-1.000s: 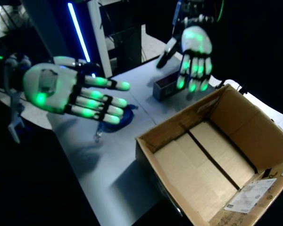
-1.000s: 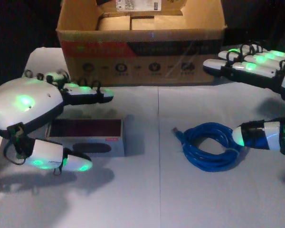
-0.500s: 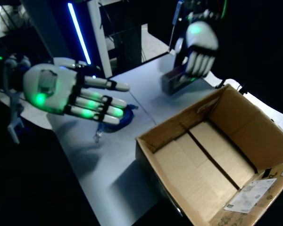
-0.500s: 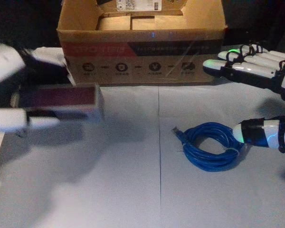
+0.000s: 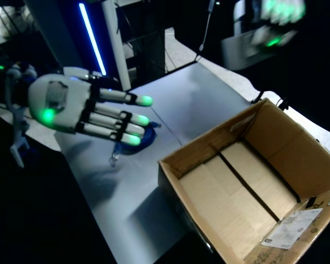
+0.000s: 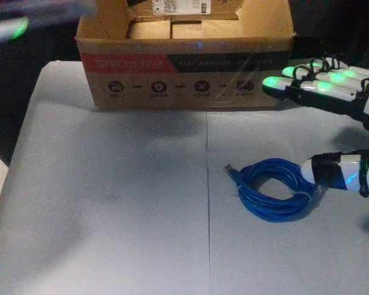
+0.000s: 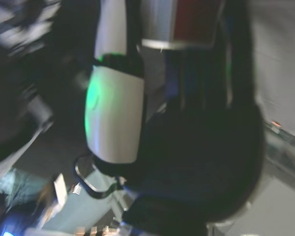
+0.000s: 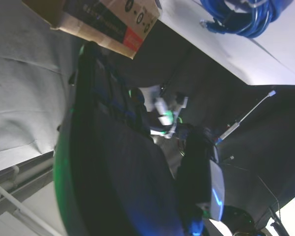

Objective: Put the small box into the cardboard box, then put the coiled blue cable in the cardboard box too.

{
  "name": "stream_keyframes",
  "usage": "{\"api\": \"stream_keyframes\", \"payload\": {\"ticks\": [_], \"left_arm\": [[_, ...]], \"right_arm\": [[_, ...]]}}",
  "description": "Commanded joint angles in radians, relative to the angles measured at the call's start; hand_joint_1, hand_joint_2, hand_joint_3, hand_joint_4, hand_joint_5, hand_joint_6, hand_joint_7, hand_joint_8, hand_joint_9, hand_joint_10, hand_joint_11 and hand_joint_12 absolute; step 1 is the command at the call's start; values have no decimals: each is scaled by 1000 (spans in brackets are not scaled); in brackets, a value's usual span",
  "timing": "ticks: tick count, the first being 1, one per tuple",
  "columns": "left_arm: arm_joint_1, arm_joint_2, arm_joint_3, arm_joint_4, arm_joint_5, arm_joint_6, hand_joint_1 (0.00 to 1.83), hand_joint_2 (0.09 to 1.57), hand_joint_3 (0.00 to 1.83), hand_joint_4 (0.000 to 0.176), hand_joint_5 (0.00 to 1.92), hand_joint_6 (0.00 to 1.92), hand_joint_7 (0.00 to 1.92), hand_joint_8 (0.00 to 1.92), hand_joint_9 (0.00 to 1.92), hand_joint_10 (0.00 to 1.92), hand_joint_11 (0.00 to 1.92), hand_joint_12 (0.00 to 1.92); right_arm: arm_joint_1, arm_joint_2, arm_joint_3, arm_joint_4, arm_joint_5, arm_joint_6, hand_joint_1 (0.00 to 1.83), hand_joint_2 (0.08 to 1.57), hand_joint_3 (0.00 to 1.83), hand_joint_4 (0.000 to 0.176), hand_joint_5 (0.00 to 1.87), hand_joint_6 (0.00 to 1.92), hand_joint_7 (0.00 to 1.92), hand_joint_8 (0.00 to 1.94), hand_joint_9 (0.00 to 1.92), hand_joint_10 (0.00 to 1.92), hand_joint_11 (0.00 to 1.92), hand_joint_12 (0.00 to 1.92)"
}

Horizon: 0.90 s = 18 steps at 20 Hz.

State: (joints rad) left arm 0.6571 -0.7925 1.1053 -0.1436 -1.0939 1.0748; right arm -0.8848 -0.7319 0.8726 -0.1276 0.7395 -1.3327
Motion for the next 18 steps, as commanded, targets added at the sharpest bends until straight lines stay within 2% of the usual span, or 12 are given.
{"api": "stream_keyframes", "payload": {"ticks": [1, 2, 3, 6, 7, 8, 10, 13, 15, 16, 17, 18], "left_arm": [[-44, -29, 22, 16, -15, 1, 1367, 1136, 0, 0, 857, 1106, 946, 982, 879, 1269, 692, 1225], [-134, -82, 74, 47, 83, 0, 1366, 1099, 0, 0, 943, 956, 1038, 829, 956, 1180, 743, 1257], [-209, -127, 114, 71, 150, 0, 1372, 1104, 2, 0, 936, 1004, 1017, 855, 928, 1185, 727, 1233], [-264, -216, 184, 69, 204, 0, 1366, 1091, 0, 0, 974, 911, 1039, 855, 973, 1131, 705, 1211], [-272, -249, 211, 67, 215, -1, 1258, 1091, 0, 0, 1007, 867, 1054, 930, 981, 792, 675, 1248], [-279, -279, 235, 66, 222, -3, 1368, 1072, 2, 0, 1035, 801, 1086, 834, 976, 1088, 643, 1256], [-290, -329, 271, 66, 248, -5, 1371, 1072, 0, 0, 1041, 822, 1091, 829, 967, 1103, 649, 1362], [-302, -383, 327, 66, 297, -5, 1371, 1111, 1, 0, 918, 1028, 1000, 980, 912, 1163, 667, 1363], [-303, -402, 348, 57, 321, -6, 1355, 1119, 0, 0, 901, 1084, 1003, 937, 903, 1167, 683, 1271], [-303, -408, 354, 57, 325, -6, 1050, 1085, 0, 15, 733, 566, 821, 545, 876, 535, 616, 1242], [-304, -411, 357, 56, 329, -6, 842, 989, 0, 106, 467, 67, 556, 76, 588, 142, 205, 1165], [-307, -413, 360, 56, 332, -6, 802, 972, 0, 125, 402, 16, 495, 22, 529, 66, 105, 1180]], "right_arm": [[8, -2, 2, 15, 118, 6, 203, 1244, 3, 176, 1, 0, 0, 0, 0, 0, 0, 0], [8, -3, 5, 12, 119, 6, 157, 1263, 9, 176, 0, 0, 0, 0, 0, 0, 0, 0], [9, -4, 8, 9, 119, 6, 145, 1269, 9, 176, 5, 2, 0, 0, 0, 0, 0, 0], [9, -29, 25, -5, 120, 6, 200, 1261, 0, 176, 15, 3, 0, 0, 11, 3, 0, 0], [9, -40, 33, -6, 121, 6, 233, 1257, 0, 176, 30, 7, 0, 0, 8, 2, 0, 0], [9, -48, 39, -7, 123, 6, 226, 1256, 0, 176, 31, 6, 0, 0, 9, 2, 0, 0], [9, -54, 45, -17, 135, 7, 176, 1268, 2, 176, 58, 11, 0, 0, 14, 2, 0, 0], [9, -61, 50, -21, 143, 16, 189, 1272, 2, 176, 47, 0, 0, 0, 19, 3, 0, 0], [9, -73, 63, -33, 146, 39, 166, 1281, 5, 176, 34, 0, 0, 0, 16, 0, 0, 0], [9, -77, 67, -36, 148, 49, 150, 1288, 5, 176, 21, 0, 0, 0, 5, 0, 0, 0], [9, -79, 69, -38, 148, 54, 146, 1291, 6, 176, 20, 0, 0, 0, 3, 0, 0, 0], [9, -81, 70, -38, 149, 55, 146, 1292, 6, 176, 19, 0, 0, 0, 2, 0, 0, 0]]}}
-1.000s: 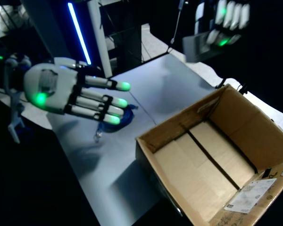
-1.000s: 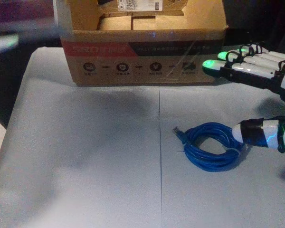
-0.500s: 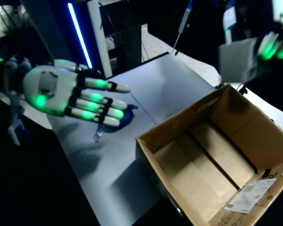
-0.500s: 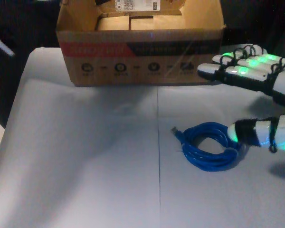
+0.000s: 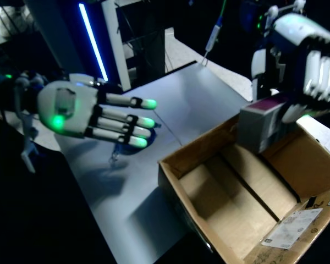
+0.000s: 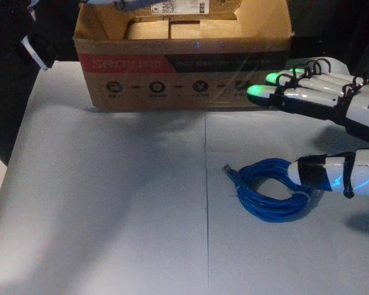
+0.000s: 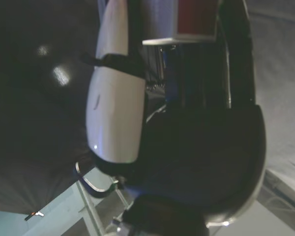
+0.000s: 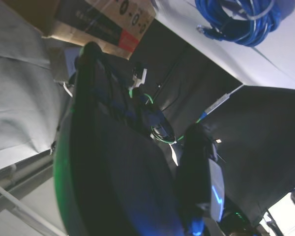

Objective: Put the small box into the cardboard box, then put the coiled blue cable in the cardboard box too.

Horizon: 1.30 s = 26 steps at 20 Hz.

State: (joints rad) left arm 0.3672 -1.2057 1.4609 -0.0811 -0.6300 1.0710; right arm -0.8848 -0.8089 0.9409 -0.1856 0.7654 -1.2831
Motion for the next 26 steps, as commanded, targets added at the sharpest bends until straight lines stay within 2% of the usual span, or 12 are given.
{"api": "stream_keyframes", "payload": {"ticks": [1, 2, 4, 6, 8, 9, 11, 13, 16, 18, 21, 26], "left_arm": [[-19, 2, 6, -6, -129, -2, 732, 905, 0, 176, 103, 2, 120, 6, 119, 4, 0, 392], [-19, 3, 5, -6, -131, -2, 679, 874, 0, 176, 18, 0, 15, 0, 43, 0, 0, 251], [-19, 24, -11, -5, -141, -2, 635, 895, 2, 176, 0, 0, 0, 0, 17, 1, 0, 201], [-4, 79, -55, 11, -160, -2, 606, 897, 1, 176, 0, 0, 0, 0, 0, 0, 0, 209], [41, 161, -124, 19, -187, -2, 557, 896, 0, 176, 0, 0, 0, 0, 35, 3, 0, 346], [78, 209, -162, 30, -195, -5, 476, 906, 3, 176, 0, 0, 0, 0, 32, 0, 0, 263], [152, 285, -218, 72, -219, -69, 456, 911, 1, 176, 0, 0, 0, 0, 15, 2, 0, 167], [255, 344, -267, 72, -269, -120, 519, 858, 0, 176, 27, 5, 0, 0, 0, 0, 1, 3], [381, 413, -354, 57, -303, -120, 611, 856, 0, 176, 3, 0, 0, 0, 0, 0, 0, 0], [437, 452, -411, 56, -324, -94, 548, 826, 0, 176, 0, 0, 0, 0, 0, 0, 0, 0], [490, 511, -513, 36, -332, 32, 517, 779, 0, 176, 0, 0, 0, 0, 0, 0, 0, 0], [558, 519, -556, 17, -376, 32, 392, 808, 7, 176, 0, 0, 0, 0, 0, 0, 0, 0]], "right_arm": [[9, -5, 2, 18, 123, 5, 138, 1296, 6, 176, 19, 0, 0, 0, 7, 2, 0, 0], [9, -5, 2, 18, 123, 5, 136, 1302, 7, 176, 26, 3, 0, 0, 11, 3, 0, 0], [9, -5, 2, 18, 122, 11, 143, 1304, 5, 176, 30, 3, 0, 0, 18, 5, 0, 0], [9, -2, 2, 18, 122, 26, 152, 1305, 4, 176, 34, 4, 0, 0, 26, 7, 0, 0], [9, 7, 1, 19, 122, 45, 203, 1287, 0, 176, 52, 6, 0, 0, 24, 3, 0, 0], [9, 14, -2, 26, 122, 46, 305, 1246, 0, 176, 50, 3, 0, 0, 27, 3, 0, 0], [9, 25, -7, 39, 122, 46, 381, 1171, 0, 176, 36, 1, 0, 0, 30, 2, 0, 0], [9, 26, -11, 41, 121, 46, 514, 1027, 0, 176, 66, 3, 0, 0, 2, 0, 0, 0], [3, 9, -13, 39, 120, 46, 658, 910, 0, 176, 108, 4, 0, 0, 0, 0, 0, 0], [-1, -3, -13, 34, 119, 46, 752, 830, 0, 176, 46, 0, 0, 0, 0, 0, 0, 0], [-11, -31, -13, 32, 118, 46, 818, 766, 0, 176, 0, 0, 0, 0, 0, 0, 0, 0], [-25, -88, 21, 29, 61, 46, 823, 762, 0, 176, 0, 0, 0, 0, 0, 0, 0, 0]]}}
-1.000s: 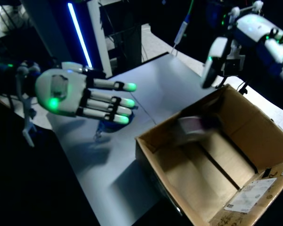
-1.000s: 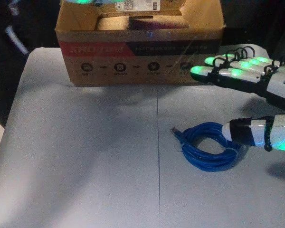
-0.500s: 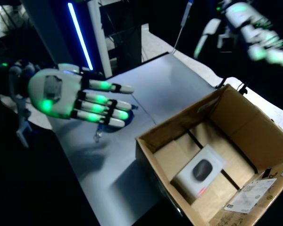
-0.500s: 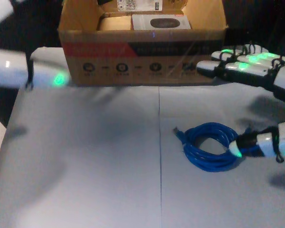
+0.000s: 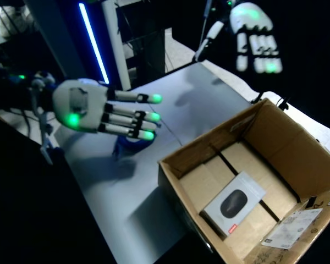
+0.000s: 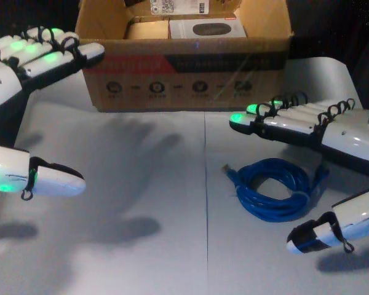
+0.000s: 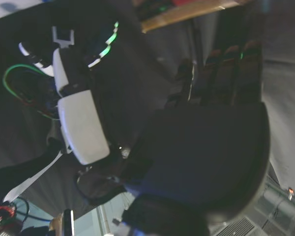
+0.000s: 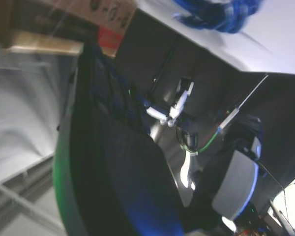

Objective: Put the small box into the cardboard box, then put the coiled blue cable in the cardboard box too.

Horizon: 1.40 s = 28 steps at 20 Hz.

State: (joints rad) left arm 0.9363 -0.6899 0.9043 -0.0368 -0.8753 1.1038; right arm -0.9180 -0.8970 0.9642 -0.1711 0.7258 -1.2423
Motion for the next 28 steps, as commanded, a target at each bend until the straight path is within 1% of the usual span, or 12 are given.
{"api": "stream_keyframes", "payload": {"ticks": [1, 3, 6, 7, 11, 16, 19, 22, 24, 25, 26, 28], "left_arm": [[-4, 3, -1, -35, -136, -2, 364, 814, 8, 176, 0, 0, 0, 0, 0, 0, 0, 0], [12, -4, -2, -52, -150, -6, 329, 848, 17, 176, 0, 0, 0, 0, 0, 0, 0, 0], [21, -10, -2, -62, -156, -12, 353, 852, 11, 176, 0, 0, 0, 0, 0, 0, 0, 0], [24, -13, -2, -66, -158, -15, 351, 853, 9, 176, 0, 0, 0, 0, 0, 0, 0, 0], [41, -22, -2, -75, -168, -27, 306, 871, 10, 176, 0, 0, 0, 0, 0, 0, 0, 0], [44, -28, 1, -79, -171, -29, 350, 863, 0, 176, 0, 0, 0, 0, 0, 0, 0, 0], [44, -28, 1, -77, -170, -32, 380, 864, 1, 176, 0, 0, 0, 0, 0, 0, 0, 0], [45, -30, 1, -77, -171, -38, 401, 856, 0, 176, 0, 0, 0, 0, 0, 0, 0, 0], [47, -31, 1, -78, -170, -41, 407, 856, 0, 176, 0, 0, 0, 0, 0, 0, 0, 0], [48, -31, 1, -79, -170, -42, 415, 859, 0, 176, 0, 0, 0, 0, 0, 0, 0, 0], [48, -31, 1, -79, -170, -42, 444, 855, 0, 176, 0, 0, 0, 0, 0, 0, 0, 0], [49, -33, 1, -80, -172, -42, 430, 859, 0, 176, 0, 0, 0, 0, 0, 0, 0, 0]], "right_arm": [[9, -7, 5, 14, 89, 5, 824, 764, 0, 176, 0, 0, 0, 0, 0, 0, 0, 0], [9, -27, 29, 14, 49, 5, 830, 764, 0, 176, 3, 1, 0, 0, 0, 0, 0, 0], [15, -52, 63, 16, 3, 5, 831, 754, 0, 176, 6, 2, 0, 0, 0, 0, 0, 0], [29, -69, 85, 16, -33, 5, 819, 769, 2, 176, 7, 2, 0, 0, 0, 0, 0, 0], [72, -128, 156, 16, -111, 5, 820, 817, 15, 176, 15, 1, 0, 0, 0, 0, 0, 0], [87, -186, 208, 13, -168, 4, 860, 828, 5, 176, 32, 6, 0, 0, 0, 0, 0, 0], [87, -186, 204, -1, -180, 4, 879, 827, 2, 176, 64, 14, 0, 0, 0, 0, 0, 0], [86, -163, 179, -21, -184, 4, 831, 850, 9, 176, 79, 10, 0, 0, 7, 3, 0, 0], [86, -158, 167, -48, -193, 4, 832, 843, 2, 176, 111, 15, 9, 3, 102, 34, 32, 14], [86, -154, 159, -61, -195, 4, 839, 838, 0, 176, 148, 7, 73, 10, 216, 33, 95, 52], [86, -150, 153, -65, -195, 4, 855, 823, 0, 176, 168, 2, 108, 4, 271, 20, 114, 81], [86, -139, 141, -72, -195, 4, 861, 818, 0, 176, 143, 0, 110, 0, 276, 12, 122, 94]]}}
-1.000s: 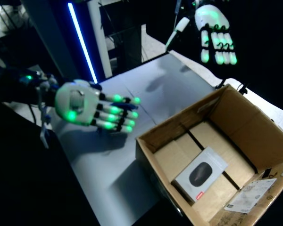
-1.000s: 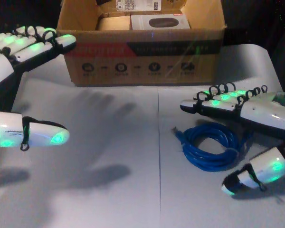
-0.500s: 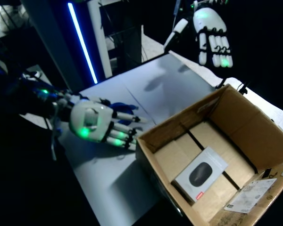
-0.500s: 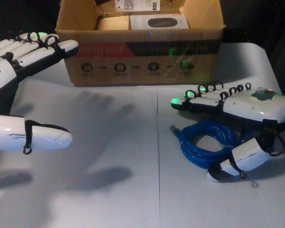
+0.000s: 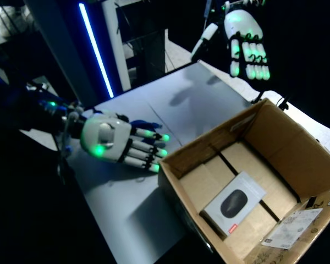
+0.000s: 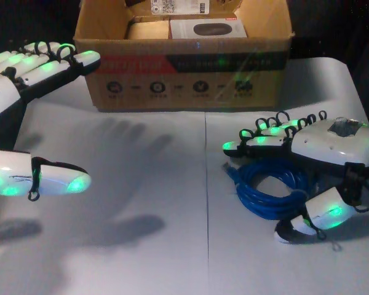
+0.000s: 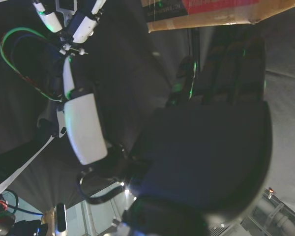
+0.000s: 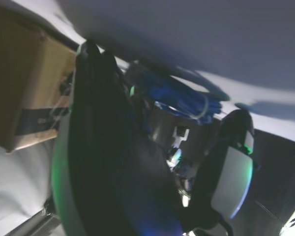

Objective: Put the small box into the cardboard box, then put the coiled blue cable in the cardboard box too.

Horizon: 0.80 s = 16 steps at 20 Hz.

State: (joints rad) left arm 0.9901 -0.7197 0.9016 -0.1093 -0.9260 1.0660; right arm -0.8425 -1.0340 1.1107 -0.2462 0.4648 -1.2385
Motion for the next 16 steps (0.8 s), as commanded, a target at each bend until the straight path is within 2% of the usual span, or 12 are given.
{"api": "stream_keyframes", "payload": {"ticks": [1, 2, 8, 10, 11, 12, 13, 14, 15, 16], "left_arm": [[-3, -6, 4, -9, -121, -4, 426, 862, 1, 176, 0, 0, 0, 0, 0, 0, 0, 0], [-2, -8, 5, -10, -121, -5, 420, 861, 1, 176, 0, 0, 0, 0, 0, 0, 0, 0], [2, -11, 9, -11, -123, -16, 433, 868, 1, 176, 0, 0, 0, 0, 0, 0, 0, 0], [4, -15, 11, -11, -122, -18, 432, 870, 2, 176, 0, 0, 0, 0, 0, 0, 0, 0], [5, -16, 12, -11, -122, -20, 440, 870, 1, 176, 0, 0, 0, 0, 0, 0, 0, 0], [6, -16, 12, -11, -122, -21, 446, 871, 1, 176, 0, 0, 0, 0, 0, 0, 0, 0], [6, -16, 13, -11, -122, -22, 437, 875, 2, 176, 0, 0, 0, 0, 0, 0, 0, 0], [6, -17, 14, -11, -122, -23, 442, 875, 2, 176, 0, 0, 0, 0, 0, 0, 0, 0], [6, -17, 15, -12, -122, -25, 449, 876, 3, 176, 0, 0, 0, 0, 0, 0, 0, 0], [6, -18, 15, -12, -122, -25, 457, 876, 2, 176, 0, 0, 0, 0, 0, 0, 0, 0]], "right_arm": [[10, -1, -7, -3, 66, 1, 872, 808, 0, 176, 142, 2, 126, 6, 284, 13, 125, 103], [9, -2, -7, -5, 66, 1, 869, 813, 0, 176, 164, 0, 141, 0, 296, 0, 17, 387], [-10, -5, -5, -12, 45, 1, 869, 828, 0, 176, 197, 6, 169, 5, 322, 5, 0, 655], [-13, -5, -4, -13, 42, 1, 912, 819, 2, 169, 273, 7, 244, 8, 401, 15, 61, 874], [-13, -4, -3, -13, 41, 1, 977, 815, 0, 114, 380, 2, 363, 10, 555, 51, 193, 1094], [-13, -3, -3, -13, 41, 1, 1011, 830, 1, 79, 431, 1, 424, 7, 645, 120, 261, 1302], [-13, -1, -2, -13, 41, 1, 1076, 850, 1, 39, 504, 4, 516, 19, 360, 1392, 432, 1640], [-13, 0, -2, -13, 41, 1, 1115, 870, 3, 19, 531, 6, 559, 51, 373, 1688, 550, 1696], [-13, 0, -1, -13, 41, 1, 1144, 912, 0, 7, 582, 9, 403, 608, 458, 1763, 702, 1699], [-13, 0, 0, -13, 41, 1, 1178, 963, 1, 0, 667, 27, 164, 1440, 577, 1915, 820, 1800]]}}
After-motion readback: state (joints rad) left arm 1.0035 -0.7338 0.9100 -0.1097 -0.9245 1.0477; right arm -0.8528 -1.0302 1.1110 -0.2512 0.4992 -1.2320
